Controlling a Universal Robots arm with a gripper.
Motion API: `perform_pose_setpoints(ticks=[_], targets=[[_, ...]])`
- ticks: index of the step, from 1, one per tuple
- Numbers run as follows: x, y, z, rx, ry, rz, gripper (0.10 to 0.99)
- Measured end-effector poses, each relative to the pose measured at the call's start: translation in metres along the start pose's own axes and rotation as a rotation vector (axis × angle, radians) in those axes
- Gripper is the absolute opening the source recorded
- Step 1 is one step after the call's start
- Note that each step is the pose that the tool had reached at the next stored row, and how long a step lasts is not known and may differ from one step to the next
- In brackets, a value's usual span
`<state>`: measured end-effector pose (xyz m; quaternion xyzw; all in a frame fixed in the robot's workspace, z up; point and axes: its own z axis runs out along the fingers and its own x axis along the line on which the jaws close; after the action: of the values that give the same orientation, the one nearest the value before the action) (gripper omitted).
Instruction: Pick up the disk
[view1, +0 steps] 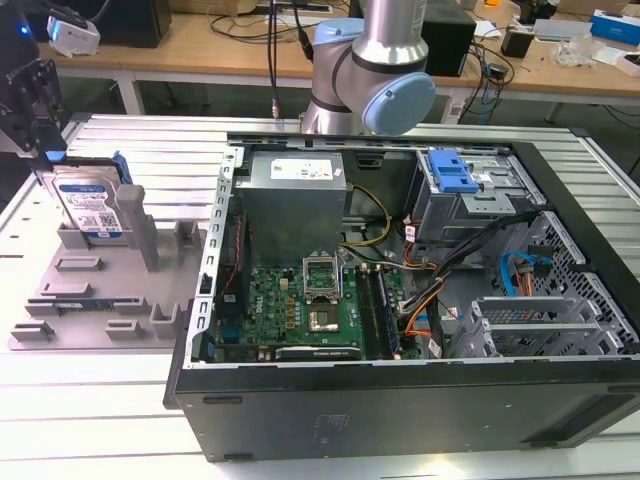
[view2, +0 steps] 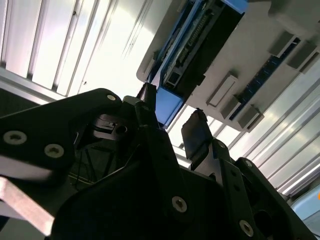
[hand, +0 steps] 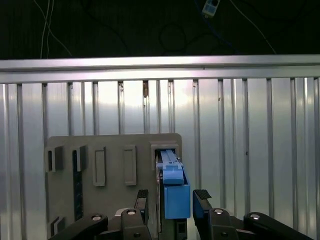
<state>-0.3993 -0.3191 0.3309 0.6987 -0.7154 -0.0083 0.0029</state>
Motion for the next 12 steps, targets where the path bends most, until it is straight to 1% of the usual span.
perform_pose_setpoints(ticks=[12], targets=[[-0.0005,0.0003,0.0094,0.000,0.0000,0.000,0.482]])
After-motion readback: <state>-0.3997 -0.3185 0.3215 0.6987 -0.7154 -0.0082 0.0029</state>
